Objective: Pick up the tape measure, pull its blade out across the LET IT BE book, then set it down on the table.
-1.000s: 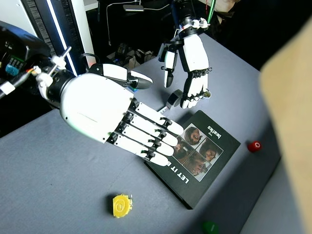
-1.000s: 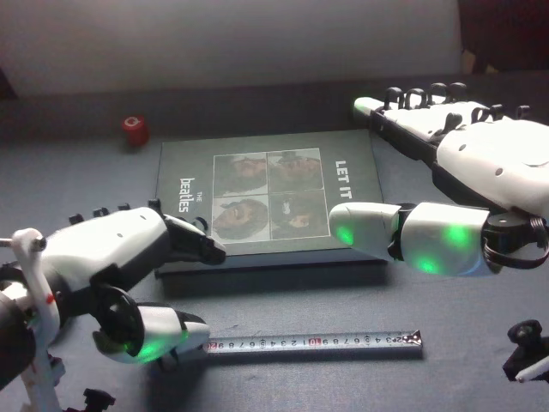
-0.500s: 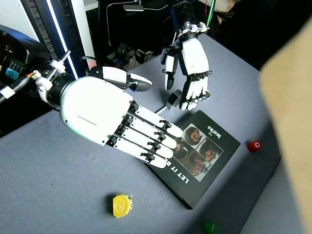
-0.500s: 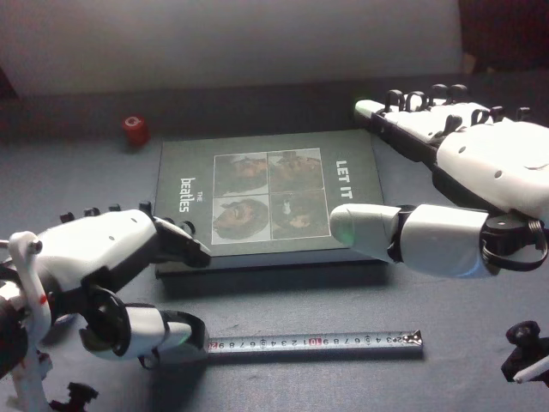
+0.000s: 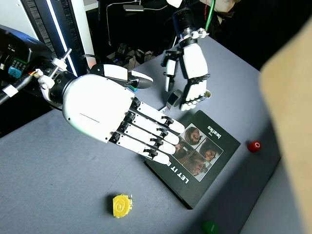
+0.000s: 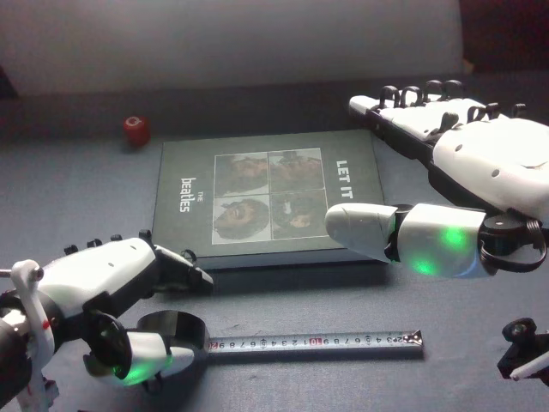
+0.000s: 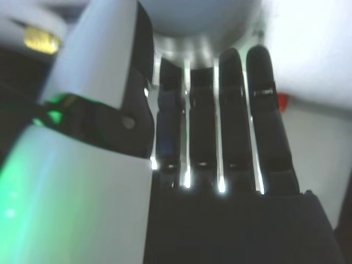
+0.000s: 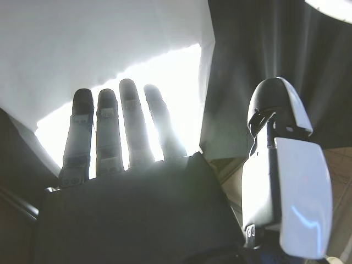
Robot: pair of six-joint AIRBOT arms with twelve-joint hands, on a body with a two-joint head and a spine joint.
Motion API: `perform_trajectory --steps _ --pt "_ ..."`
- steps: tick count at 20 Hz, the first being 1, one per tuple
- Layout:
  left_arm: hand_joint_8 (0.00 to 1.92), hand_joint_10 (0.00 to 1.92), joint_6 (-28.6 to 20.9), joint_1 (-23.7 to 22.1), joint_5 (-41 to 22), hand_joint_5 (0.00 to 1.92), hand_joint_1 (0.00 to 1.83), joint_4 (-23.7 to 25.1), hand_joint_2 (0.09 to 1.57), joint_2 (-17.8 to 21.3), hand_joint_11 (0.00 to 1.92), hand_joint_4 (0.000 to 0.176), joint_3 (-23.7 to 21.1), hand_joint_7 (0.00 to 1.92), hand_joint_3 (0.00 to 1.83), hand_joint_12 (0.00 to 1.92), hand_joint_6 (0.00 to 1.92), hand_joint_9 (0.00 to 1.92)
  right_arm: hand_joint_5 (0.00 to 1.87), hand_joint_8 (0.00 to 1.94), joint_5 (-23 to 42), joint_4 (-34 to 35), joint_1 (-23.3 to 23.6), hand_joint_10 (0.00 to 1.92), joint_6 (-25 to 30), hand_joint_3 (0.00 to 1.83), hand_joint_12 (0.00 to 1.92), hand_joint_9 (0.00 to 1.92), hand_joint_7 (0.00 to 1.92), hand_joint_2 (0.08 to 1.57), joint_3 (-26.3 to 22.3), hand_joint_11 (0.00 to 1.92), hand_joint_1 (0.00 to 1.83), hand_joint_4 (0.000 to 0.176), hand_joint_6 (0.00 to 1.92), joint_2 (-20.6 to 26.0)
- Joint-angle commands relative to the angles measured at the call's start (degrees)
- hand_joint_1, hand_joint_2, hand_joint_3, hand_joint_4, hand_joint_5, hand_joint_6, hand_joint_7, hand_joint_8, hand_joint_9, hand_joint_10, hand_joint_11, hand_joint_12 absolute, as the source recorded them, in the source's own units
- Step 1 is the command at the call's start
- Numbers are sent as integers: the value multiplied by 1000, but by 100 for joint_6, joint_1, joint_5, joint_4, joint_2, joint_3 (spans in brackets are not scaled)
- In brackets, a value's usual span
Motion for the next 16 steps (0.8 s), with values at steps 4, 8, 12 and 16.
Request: perform_trajectory --steps 4,8,12,16 --pt "1 2 -659 44 449 672 1215 250 1045 -97 358 0 110 619 0 599 1 561 27 3 454 -381 25 1 124 3 167 5 88 1080 -3 0 45 0 4 1" --pt "0 2 -1102 107 491 689 1219 301 1046 -127 360 0 137 619 0 597 4 563 35 1 503 -435 19 1 154 2 185 7 91 1083 -3 0 44 0 4 -22" --pt "3 3 -1648 227 509 686 1219 470 1046 -153 363 0 214 625 0 597 2 564 33 1 509 -443 11 1 166 2 187 7 91 1085 -4 0 43 0 2 -36" --pt "8 6 -1924 381 544 683 1222 549 1047 -163 364 0 245 642 0 596 0 573 29 0 518 -448 16 0 176 2 186 5 86 1084 -4 0 43 0 0 -42"
